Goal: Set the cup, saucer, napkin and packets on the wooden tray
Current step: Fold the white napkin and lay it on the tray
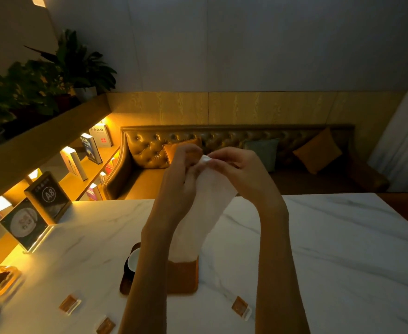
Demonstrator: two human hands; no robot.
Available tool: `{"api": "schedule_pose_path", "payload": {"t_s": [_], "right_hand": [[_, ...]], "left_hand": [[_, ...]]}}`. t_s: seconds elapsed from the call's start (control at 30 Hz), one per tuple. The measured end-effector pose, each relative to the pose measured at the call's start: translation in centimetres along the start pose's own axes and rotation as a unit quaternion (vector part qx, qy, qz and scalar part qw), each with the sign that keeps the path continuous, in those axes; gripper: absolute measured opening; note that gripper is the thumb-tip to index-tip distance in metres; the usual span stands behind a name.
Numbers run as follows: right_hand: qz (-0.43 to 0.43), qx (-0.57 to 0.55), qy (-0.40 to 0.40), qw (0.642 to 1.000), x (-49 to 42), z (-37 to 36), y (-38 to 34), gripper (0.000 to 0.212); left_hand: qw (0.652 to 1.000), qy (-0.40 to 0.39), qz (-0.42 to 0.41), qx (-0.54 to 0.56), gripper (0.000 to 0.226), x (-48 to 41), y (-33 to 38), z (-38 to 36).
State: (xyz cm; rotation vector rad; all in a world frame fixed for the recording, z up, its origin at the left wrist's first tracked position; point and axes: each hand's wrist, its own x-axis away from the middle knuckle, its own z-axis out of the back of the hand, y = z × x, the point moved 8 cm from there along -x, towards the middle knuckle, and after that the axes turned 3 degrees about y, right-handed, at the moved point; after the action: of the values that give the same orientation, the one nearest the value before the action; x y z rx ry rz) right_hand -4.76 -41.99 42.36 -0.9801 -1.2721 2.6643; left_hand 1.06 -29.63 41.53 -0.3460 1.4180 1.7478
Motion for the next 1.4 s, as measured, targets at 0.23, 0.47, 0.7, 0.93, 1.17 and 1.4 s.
{"api": "schedule_pose_path", "payload": {"t_s": [0.23, 0.47, 0.7, 0.93, 1.17, 1.4], "right_hand": [[0.073, 0.096, 0.064, 0.991, -4.5, 2.6, -2.0, 0.022], [0.087, 0.117, 0.114, 0.983, -6.7, 5.8, -1.6, 0.023], [0.108, 0.202, 0.098, 0.969, -8.3, 8.8, -1.6, 0.022], [0.115, 0.256, 0.114, 0.953, -9.3, 10.6, -0.5, 0.024], [0.089, 0.200, 0.116, 0.969, -9.3, 11.9, 2.2, 0.021], [0.047, 0.126, 0.118, 0.984, -8.3, 11.5, 4.4, 0.011]], "left_hand": [[0.986, -0.135, 0.094, -0.018, 0.036, 2.3, -3.0, -1.0], [0.948, -0.255, 0.178, 0.062, 0.037, 3.7, -5.1, -2.6], [0.971, -0.214, 0.104, -0.003, 0.044, 0.3, -4.3, -1.3], [0.969, -0.224, 0.103, -0.014, 0.031, -2.9, -3.4, -0.8], [0.956, -0.263, 0.077, -0.104, 0.031, -6.0, -3.2, 0.7], [0.949, -0.273, 0.028, -0.154, 0.023, -7.6, -3.4, 2.5]]}}
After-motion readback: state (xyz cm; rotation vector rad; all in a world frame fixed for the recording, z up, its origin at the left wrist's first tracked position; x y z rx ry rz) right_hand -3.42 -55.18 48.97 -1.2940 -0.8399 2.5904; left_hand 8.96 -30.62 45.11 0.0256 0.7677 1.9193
